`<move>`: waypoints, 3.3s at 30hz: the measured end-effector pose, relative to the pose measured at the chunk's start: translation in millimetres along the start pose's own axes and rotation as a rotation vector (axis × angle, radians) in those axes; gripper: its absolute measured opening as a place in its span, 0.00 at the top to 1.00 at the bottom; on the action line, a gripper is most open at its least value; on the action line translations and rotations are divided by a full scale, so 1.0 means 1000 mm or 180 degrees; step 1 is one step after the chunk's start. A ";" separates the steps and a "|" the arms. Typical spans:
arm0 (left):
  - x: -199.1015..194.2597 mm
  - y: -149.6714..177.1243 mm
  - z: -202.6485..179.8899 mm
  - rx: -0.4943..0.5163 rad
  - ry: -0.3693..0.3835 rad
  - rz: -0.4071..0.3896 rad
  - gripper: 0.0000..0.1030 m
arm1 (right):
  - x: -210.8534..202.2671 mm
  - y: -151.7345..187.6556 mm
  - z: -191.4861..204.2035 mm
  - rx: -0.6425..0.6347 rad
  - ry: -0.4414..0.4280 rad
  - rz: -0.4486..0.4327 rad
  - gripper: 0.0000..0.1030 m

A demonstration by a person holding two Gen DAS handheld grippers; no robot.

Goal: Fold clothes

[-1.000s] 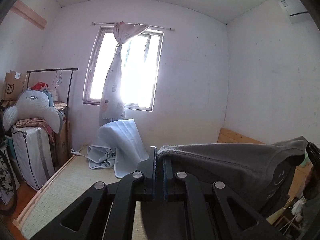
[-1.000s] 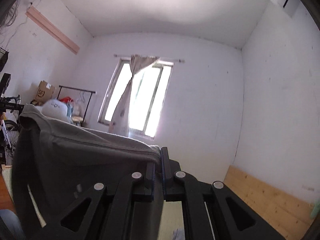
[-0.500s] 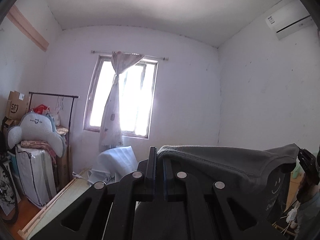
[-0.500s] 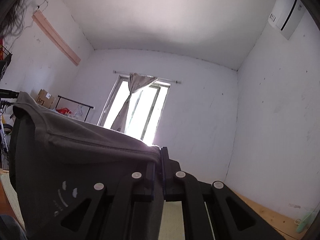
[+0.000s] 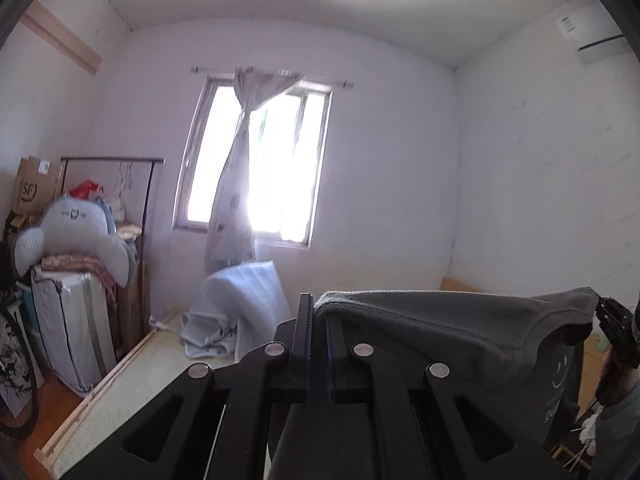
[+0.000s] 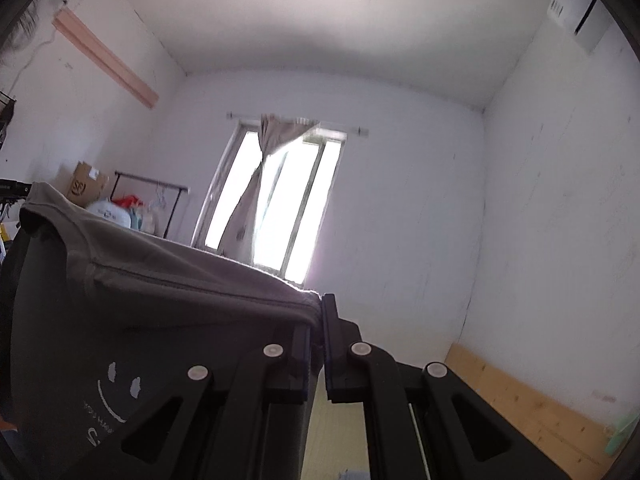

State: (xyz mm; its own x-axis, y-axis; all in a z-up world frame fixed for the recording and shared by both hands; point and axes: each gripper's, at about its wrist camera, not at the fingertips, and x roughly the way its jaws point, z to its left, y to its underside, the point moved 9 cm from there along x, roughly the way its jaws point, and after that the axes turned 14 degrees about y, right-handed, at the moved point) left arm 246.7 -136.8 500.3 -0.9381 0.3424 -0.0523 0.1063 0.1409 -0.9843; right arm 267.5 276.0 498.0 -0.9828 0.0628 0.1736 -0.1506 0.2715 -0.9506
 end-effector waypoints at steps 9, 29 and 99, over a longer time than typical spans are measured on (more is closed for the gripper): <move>0.197 0.102 0.112 -0.0433 -0.0243 0.0717 0.96 | 0.165 0.127 0.057 -0.0005 -0.0028 0.0807 0.97; 0.530 0.400 0.326 -0.0955 -0.1026 0.1993 0.96 | 0.520 0.533 0.205 -0.0353 -0.0199 0.2622 0.97; 0.375 0.525 0.229 -0.2209 0.0098 0.1536 0.13 | 0.607 0.588 0.450 0.1087 -0.1326 0.3587 0.31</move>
State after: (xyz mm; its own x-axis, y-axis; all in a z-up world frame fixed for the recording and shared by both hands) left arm -124.8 -146.9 -74.5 -0.7294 0.5354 -0.4258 0.6808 0.5078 -0.5279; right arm -465.6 41.8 -71.1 -0.5324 -0.2274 -0.8154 0.8377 -0.0026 -0.5462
